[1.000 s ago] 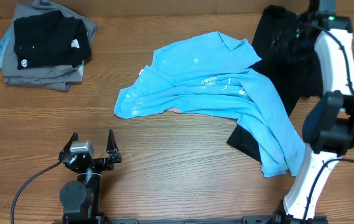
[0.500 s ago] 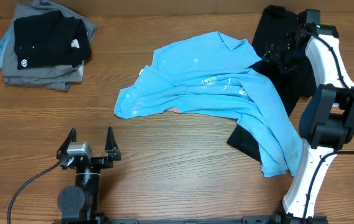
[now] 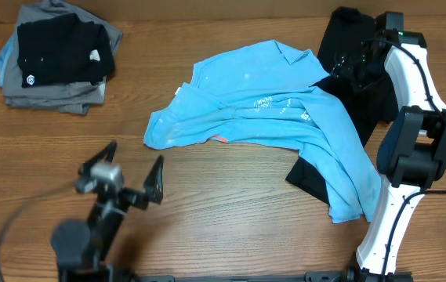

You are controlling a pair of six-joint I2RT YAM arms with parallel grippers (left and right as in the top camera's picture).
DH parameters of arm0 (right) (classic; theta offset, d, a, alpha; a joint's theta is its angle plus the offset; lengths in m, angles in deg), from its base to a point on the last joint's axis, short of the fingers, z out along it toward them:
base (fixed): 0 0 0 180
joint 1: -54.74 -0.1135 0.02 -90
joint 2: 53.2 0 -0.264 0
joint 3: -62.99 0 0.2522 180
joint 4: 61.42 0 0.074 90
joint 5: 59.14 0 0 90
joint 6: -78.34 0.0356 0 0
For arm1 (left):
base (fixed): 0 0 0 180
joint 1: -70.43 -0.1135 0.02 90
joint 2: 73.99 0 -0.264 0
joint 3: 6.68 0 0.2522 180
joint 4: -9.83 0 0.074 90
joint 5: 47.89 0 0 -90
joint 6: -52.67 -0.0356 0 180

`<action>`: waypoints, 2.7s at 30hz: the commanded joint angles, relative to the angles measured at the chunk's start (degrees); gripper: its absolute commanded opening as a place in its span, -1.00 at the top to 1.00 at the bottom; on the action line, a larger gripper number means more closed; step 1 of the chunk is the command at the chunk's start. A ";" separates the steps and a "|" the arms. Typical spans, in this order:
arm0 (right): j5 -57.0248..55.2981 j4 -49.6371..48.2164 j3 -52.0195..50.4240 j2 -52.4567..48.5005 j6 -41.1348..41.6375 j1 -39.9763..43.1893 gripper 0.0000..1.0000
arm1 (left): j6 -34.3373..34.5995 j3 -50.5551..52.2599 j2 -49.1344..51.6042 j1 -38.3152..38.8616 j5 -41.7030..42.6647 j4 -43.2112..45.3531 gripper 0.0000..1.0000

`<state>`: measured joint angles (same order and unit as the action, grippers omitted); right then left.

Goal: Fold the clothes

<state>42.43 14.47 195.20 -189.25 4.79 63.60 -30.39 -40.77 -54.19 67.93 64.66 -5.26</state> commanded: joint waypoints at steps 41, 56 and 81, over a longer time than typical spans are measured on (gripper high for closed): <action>-0.90 -6.10 -13.00 -0.17 0.39 -0.22 0.63 | 2.93 -54.80 96.21 19.30 -13.73 -28.35 0.70; -16.96 -6.12 -14.88 -0.22 9.09 5.18 0.92 | 7.67 -54.77 98.82 10.36 -23.71 -36.85 0.92; -28.39 17.66 21.11 -0.22 17.07 24.04 0.80 | 10.01 -54.80 98.60 -0.94 -24.28 -40.57 0.61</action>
<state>14.15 30.73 212.25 -190.13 18.41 87.30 -22.12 -97.21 41.89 68.41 46.12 -45.10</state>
